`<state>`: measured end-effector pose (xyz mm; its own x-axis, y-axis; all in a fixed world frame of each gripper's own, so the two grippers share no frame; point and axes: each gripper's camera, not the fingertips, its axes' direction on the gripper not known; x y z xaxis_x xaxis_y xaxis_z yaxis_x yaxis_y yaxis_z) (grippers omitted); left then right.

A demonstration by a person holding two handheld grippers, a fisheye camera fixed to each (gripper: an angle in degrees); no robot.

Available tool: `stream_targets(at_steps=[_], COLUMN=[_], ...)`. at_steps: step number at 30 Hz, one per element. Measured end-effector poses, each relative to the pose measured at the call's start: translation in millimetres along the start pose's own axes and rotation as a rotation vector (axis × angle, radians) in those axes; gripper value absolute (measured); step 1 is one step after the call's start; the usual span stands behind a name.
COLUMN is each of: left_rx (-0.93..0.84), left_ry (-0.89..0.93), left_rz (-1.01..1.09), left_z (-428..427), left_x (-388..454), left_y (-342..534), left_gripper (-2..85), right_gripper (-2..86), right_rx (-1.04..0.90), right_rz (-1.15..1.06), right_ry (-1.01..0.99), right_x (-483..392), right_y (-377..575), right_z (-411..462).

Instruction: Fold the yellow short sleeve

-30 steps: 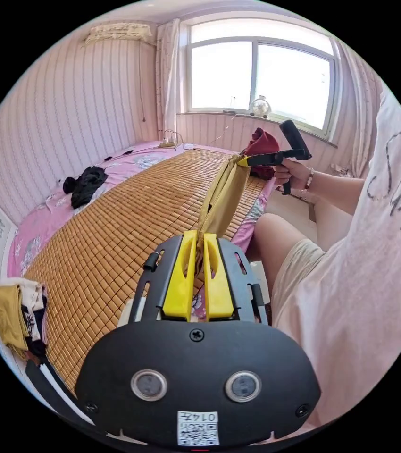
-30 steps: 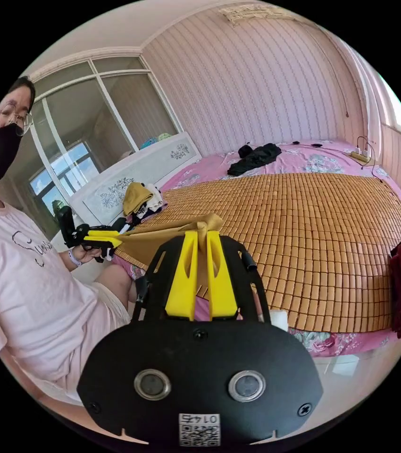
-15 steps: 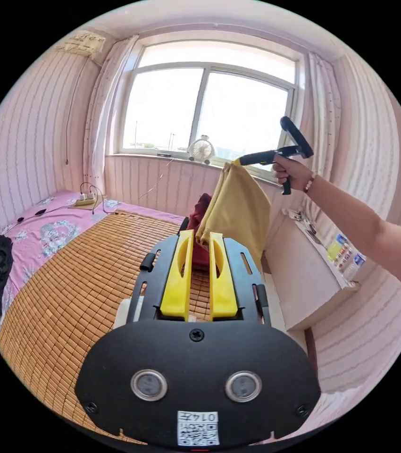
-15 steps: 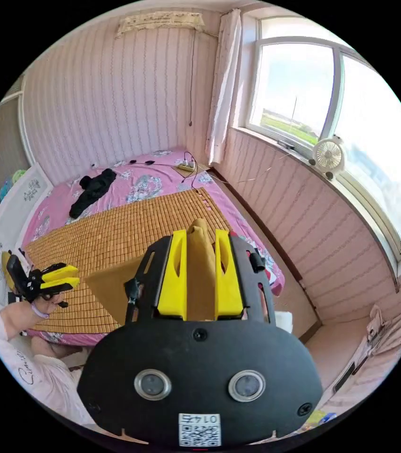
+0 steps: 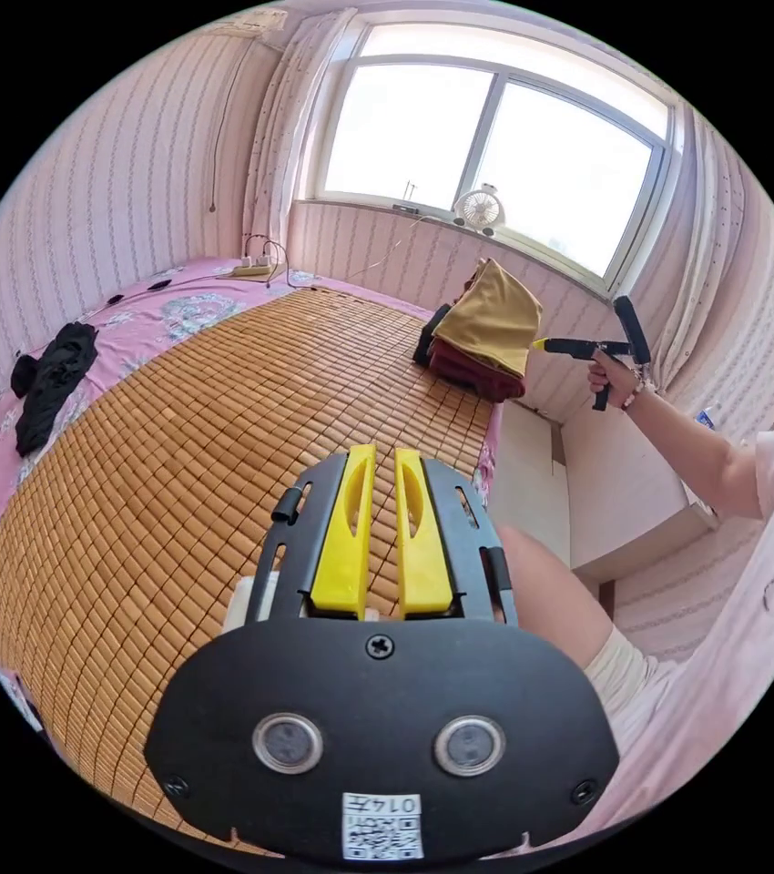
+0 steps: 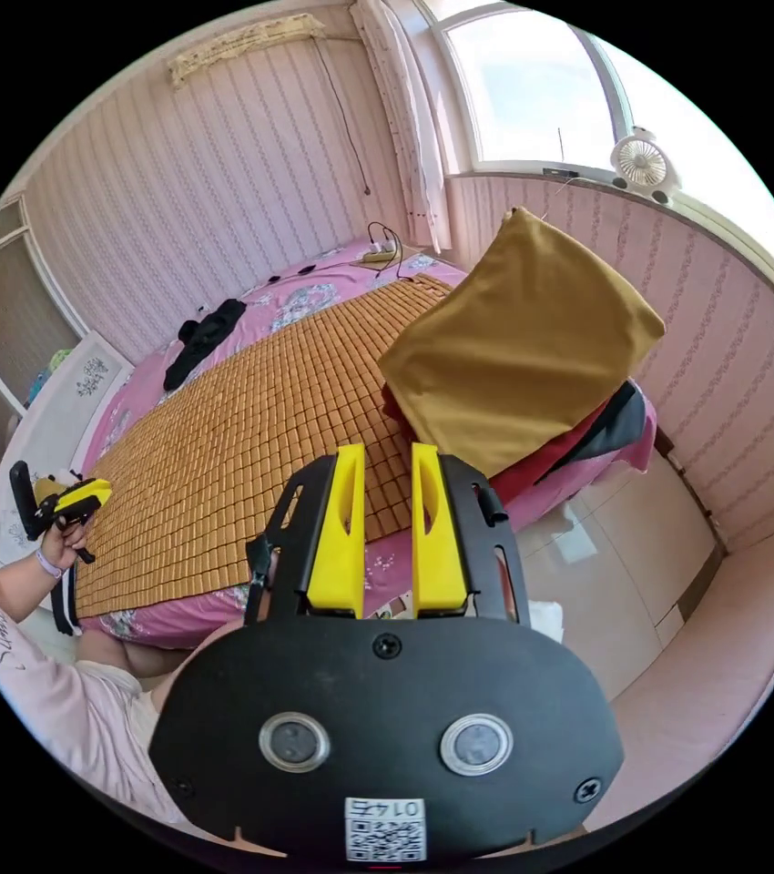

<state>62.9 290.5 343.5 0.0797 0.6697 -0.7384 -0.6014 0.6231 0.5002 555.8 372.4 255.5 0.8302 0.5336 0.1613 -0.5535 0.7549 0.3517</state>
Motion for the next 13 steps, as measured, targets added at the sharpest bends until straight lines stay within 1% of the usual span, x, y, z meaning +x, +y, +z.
stream_targets(at_steps=[2,4,5,7,9,10,11,12,13], left_rx=[-0.010,-0.008,-0.003,0.035,0.087,0.119,0.135,0.170,0.207], left_ry=[-0.056,-0.163,-0.190,-0.311,-0.397,-0.453,-0.487,-0.558,-0.619], left_rz=[-0.040,-0.144,-0.178,-0.313,-0.425,-0.491,-0.524,-0.589,-0.658], left_z=[-25.9,-64.0,-74.4,-117.5,-151.1,-172.7,-183.6,-205.2,-226.2], left_x=[-3.2,-11.1,-13.9,-25.3,-33.4,-37.2,-38.4,-39.5,-39.5], left_y=[42.7,94.8,107.2,155.6,193.0,217.4,230.1,256.2,283.0], left_gripper=[4.4,4.5,4.6,4.8,4.9,5.1,5.2,5.5,5.8], right_gripper=[8.4,8.5,8.5,8.5,8.4,8.4,8.3,8.3,8.3], right_rx=[-0.046,-0.089,-0.127,-0.192,-0.247,-0.257,-0.274,-0.282,-0.285], right_rz=[-0.040,-0.119,-0.194,-0.318,-0.500,-0.548,-0.644,-0.732,-0.774], right_ry=[-0.033,-0.033,-0.046,-0.090,-0.186,-0.215,-0.286,-0.363,-0.399], right_x=[-32.2,-71.3,-100.5,-147.7,-218.5,-237.9,-279.0,-322.1,-344.5], right_y=[37.3,68.3,83.4,98.0,108.9,110.9,114.5,117.9,119.8], right_z=[14.7,30.7,42.8,63.5,92.8,100.0,113.7,126.1,132.3])
